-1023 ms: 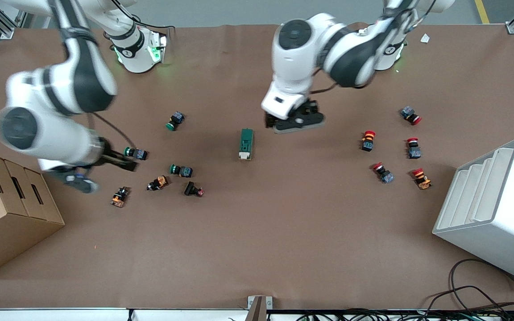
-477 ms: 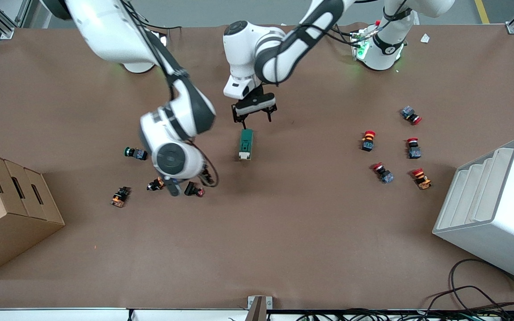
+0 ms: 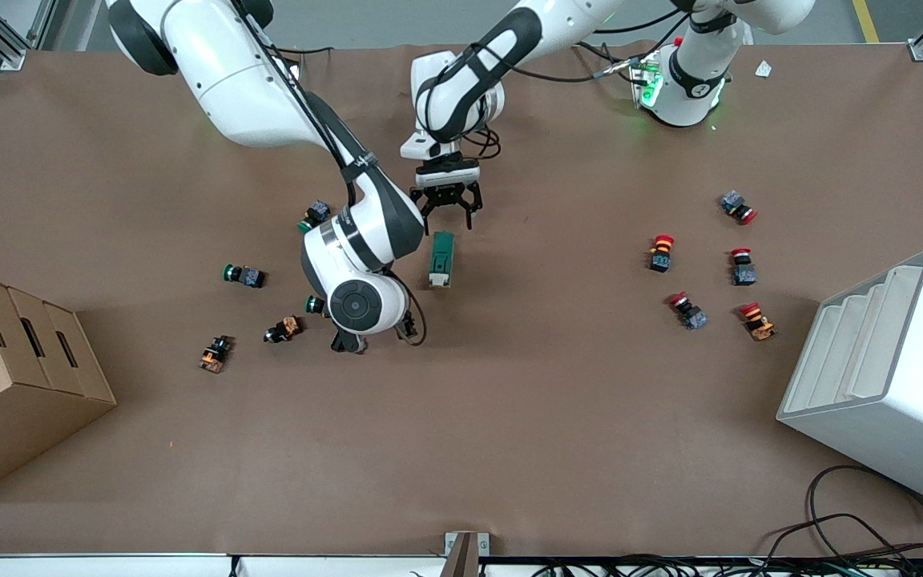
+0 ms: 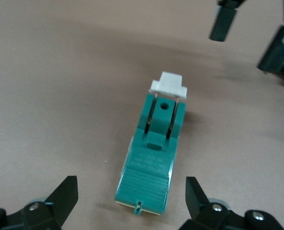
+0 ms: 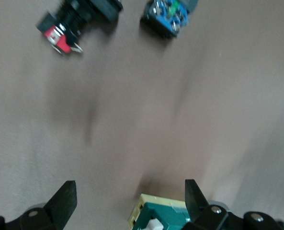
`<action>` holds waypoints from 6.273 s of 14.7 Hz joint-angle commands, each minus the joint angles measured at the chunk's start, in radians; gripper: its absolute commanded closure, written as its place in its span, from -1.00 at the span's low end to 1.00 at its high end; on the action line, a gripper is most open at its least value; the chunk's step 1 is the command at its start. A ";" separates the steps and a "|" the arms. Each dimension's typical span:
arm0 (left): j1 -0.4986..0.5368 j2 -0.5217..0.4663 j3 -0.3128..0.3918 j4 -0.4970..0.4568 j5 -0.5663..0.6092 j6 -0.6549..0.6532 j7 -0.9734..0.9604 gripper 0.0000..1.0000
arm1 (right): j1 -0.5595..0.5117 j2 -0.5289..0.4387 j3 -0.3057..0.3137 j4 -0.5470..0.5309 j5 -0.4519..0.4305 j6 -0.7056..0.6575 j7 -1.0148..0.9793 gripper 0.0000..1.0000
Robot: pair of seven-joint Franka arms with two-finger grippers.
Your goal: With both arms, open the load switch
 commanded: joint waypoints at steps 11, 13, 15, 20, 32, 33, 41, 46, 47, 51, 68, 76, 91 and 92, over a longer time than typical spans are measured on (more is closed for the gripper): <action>-0.035 0.092 0.010 0.015 0.290 -0.077 -0.038 -0.97 | 0.054 0.009 0.006 0.010 0.113 -0.156 0.051 -1.00; -0.046 0.109 0.010 0.017 0.292 -0.106 -0.053 -0.97 | 0.054 0.007 0.006 0.012 0.111 -0.156 0.051 -1.00; -0.060 0.121 0.012 0.017 0.298 -0.108 -0.057 -0.97 | 0.054 0.007 0.005 0.012 0.089 -0.150 0.043 -1.00; -0.071 0.143 0.015 0.017 0.327 -0.112 -0.055 -0.97 | 0.069 0.027 0.005 0.010 0.049 -0.053 0.044 -1.00; -0.074 0.146 0.016 0.017 0.341 -0.114 -0.053 -0.97 | 0.105 0.012 0.020 0.024 0.067 -0.237 0.087 -1.00; -0.074 0.146 0.016 0.015 0.342 -0.114 -0.053 -0.97 | 0.097 0.012 0.042 0.022 0.067 -0.249 0.089 -1.00; -0.074 0.146 0.016 0.015 0.342 -0.122 -0.053 -0.97 | 0.111 0.017 0.074 -0.023 0.062 -0.288 0.095 -1.00; -0.072 0.145 0.016 0.015 0.341 -0.125 -0.053 -0.97 | 0.125 0.021 0.071 -0.042 0.046 -0.276 0.084 -1.00; -0.071 0.143 0.016 0.015 0.341 -0.125 -0.053 -0.97 | 0.113 0.018 0.069 -0.034 0.030 -0.277 0.083 -1.00; -0.066 0.135 0.016 0.017 0.341 -0.125 -0.047 -0.97 | 0.105 -0.003 0.063 0.079 -0.097 -0.285 0.087 -1.00; -0.026 0.089 0.015 0.053 0.323 -0.143 -0.014 -0.97 | 0.117 -0.045 0.077 -0.080 -0.036 -0.245 -0.109 -1.00; -0.016 0.074 0.010 0.055 0.312 -0.143 -0.004 -0.96 | 0.026 -0.071 0.069 -0.041 -0.040 -0.329 -0.220 -1.00; 0.190 -0.263 0.005 0.242 -0.592 -0.143 0.777 -0.99 | -0.467 -0.307 0.054 -0.014 -0.321 -0.202 -1.386 -1.00; 0.239 -0.294 0.010 0.253 -0.662 -0.143 0.854 -1.00 | -0.492 -0.315 0.054 -0.014 -0.321 -0.200 -1.440 -1.00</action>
